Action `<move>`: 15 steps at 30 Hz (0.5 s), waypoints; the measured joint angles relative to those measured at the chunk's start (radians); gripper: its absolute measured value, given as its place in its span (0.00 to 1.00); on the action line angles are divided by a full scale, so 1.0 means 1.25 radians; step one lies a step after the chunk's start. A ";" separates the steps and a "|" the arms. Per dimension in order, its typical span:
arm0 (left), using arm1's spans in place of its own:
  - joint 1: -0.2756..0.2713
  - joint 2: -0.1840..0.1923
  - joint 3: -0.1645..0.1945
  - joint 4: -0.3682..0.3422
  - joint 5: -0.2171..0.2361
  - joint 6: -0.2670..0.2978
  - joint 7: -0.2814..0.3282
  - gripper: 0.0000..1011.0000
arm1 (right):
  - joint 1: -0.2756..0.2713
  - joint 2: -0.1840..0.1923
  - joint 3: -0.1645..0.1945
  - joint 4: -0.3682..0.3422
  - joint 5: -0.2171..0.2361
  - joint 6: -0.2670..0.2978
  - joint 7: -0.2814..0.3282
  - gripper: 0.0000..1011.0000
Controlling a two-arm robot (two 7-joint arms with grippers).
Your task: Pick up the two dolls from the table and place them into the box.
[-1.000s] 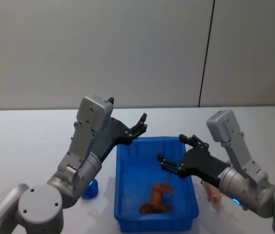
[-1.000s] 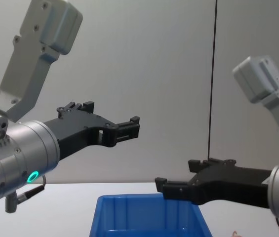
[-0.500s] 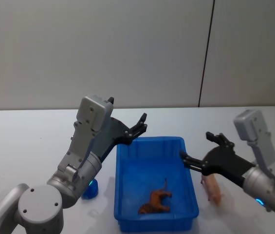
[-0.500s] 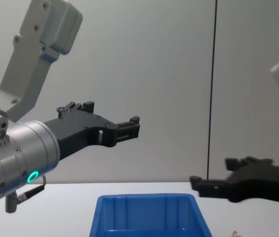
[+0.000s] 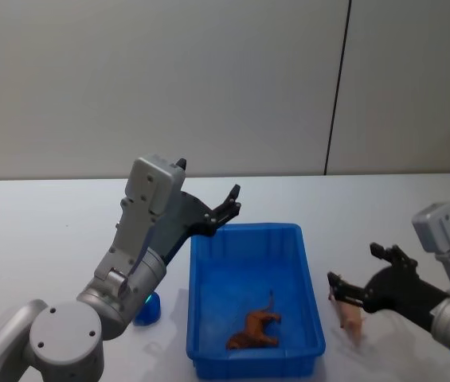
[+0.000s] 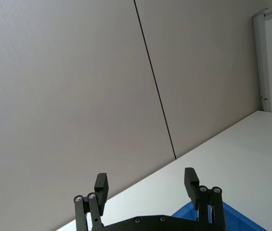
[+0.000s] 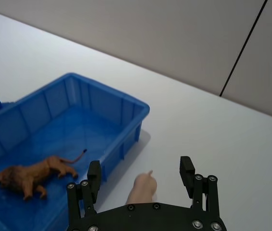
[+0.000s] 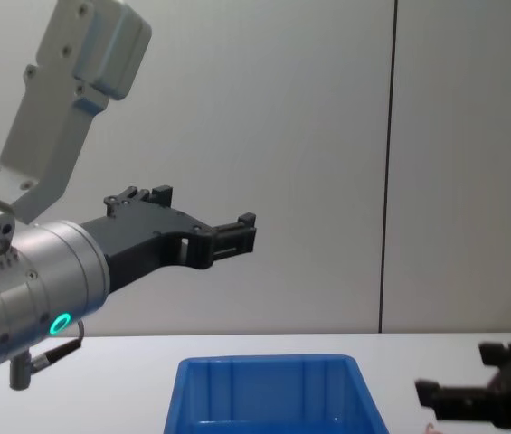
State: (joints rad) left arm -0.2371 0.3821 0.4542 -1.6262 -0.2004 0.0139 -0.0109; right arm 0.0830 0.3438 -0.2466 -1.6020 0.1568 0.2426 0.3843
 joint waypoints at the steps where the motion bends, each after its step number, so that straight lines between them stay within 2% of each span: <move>1: 0.000 0.000 0.000 0.000 0.000 0.000 0.000 0.99 | -0.005 0.004 0.001 -0.001 0.001 0.005 0.000 0.99; 7: 0.000 0.000 0.000 0.000 0.000 0.000 0.000 0.99 | -0.022 0.019 0.004 0.007 0.000 0.025 -0.001 0.99; 15: 0.000 0.000 0.000 0.000 0.000 0.000 0.000 0.99 | -0.030 0.023 0.002 0.032 -0.009 0.038 -0.001 0.99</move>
State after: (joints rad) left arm -0.2372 0.3821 0.4542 -1.6262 -0.2004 0.0139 -0.0109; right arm 0.0456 0.3730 -0.2437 -1.5619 0.1451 0.2897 0.3837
